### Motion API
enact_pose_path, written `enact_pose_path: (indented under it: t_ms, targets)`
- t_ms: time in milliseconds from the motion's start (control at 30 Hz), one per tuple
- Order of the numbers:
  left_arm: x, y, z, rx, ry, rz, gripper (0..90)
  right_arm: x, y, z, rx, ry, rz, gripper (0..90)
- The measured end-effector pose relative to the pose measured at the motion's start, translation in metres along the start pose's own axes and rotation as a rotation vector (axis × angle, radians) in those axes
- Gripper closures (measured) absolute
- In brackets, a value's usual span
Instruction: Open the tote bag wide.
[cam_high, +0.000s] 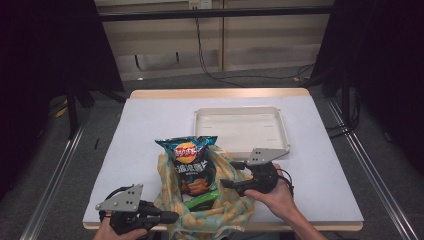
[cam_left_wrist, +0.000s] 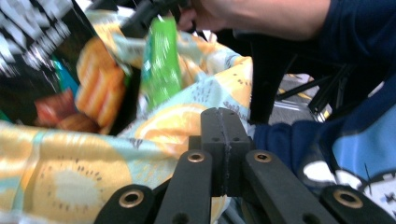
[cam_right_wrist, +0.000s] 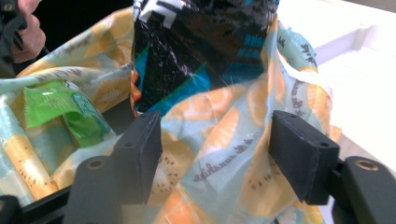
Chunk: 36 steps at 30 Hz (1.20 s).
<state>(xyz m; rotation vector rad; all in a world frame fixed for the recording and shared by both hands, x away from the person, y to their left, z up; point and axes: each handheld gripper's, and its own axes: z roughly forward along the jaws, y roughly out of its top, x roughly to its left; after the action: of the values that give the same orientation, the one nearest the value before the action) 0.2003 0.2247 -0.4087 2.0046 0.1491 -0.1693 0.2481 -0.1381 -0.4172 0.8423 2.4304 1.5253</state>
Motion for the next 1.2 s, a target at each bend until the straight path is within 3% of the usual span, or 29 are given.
enact_pose_path:
  t_ms: [67,133,300,333,367,400,500,767,800,867,1067,1100,1167,1200]
  targets:
    - [0.001,-0.003,0.0,0.008,0.002,-0.009,90.0,-0.001,-0.001,0.001,0.004,-0.002,-0.003,37.7]
    - [0.008,-0.012,0.001,0.041,0.023,-0.045,90.0,-0.002,-0.004,0.002,0.009,-0.003,0.009,45.2]
    - [0.018,-0.023,0.004,0.107,0.053,-0.089,90.0,-0.003,-0.006,-0.002,-0.001,0.002,0.026,74.5]
    - [0.018,-0.023,0.004,0.107,0.053,-0.089,90.0,-0.003,-0.006,-0.002,-0.001,0.002,0.026,74.5]
    - [0.021,-0.027,0.007,0.144,0.066,-0.091,90.0,-0.004,-0.007,-0.005,-0.009,-0.001,0.026,86.9]
    - [0.022,-0.028,0.008,0.156,0.066,-0.091,90.0,-0.004,-0.008,-0.007,-0.013,0.002,0.028,89.7]
    - [0.026,-0.033,0.012,0.173,0.069,-0.114,90.0,-0.005,-0.01,-0.016,-0.022,-0.011,0.026,90.0]
    - [0.035,-0.039,0.014,0.187,0.073,-0.129,90.0,-0.01,-0.031,-0.039,0.005,-0.103,0.016,90.0]
    - [0.036,-0.039,0.013,0.177,0.076,-0.138,90.0,-0.014,-0.04,-0.044,0.039,-0.127,0.022,90.0]
    - [0.038,-0.04,0.015,0.184,0.079,-0.144,90.0,-0.017,-0.05,-0.046,0.07,-0.133,0.031,90.0]
    - [0.044,-0.045,0.02,0.245,0.101,-0.165,90.0,-0.021,-0.068,-0.028,0.201,-0.124,0.044,90.0]
    - [0.046,-0.047,0.021,0.266,0.123,-0.169,90.0,-0.021,-0.069,-0.025,0.215,-0.121,0.042,90.0]
    - [0.046,-0.048,0.02,0.256,0.129,-0.173,90.0,-0.023,-0.07,-0.02,0.231,-0.112,0.043,90.0]
    - [0.048,-0.048,0.015,0.227,0.125,-0.183,90.0,-0.024,-0.07,-0.019,0.231,-0.115,0.048,90.0]
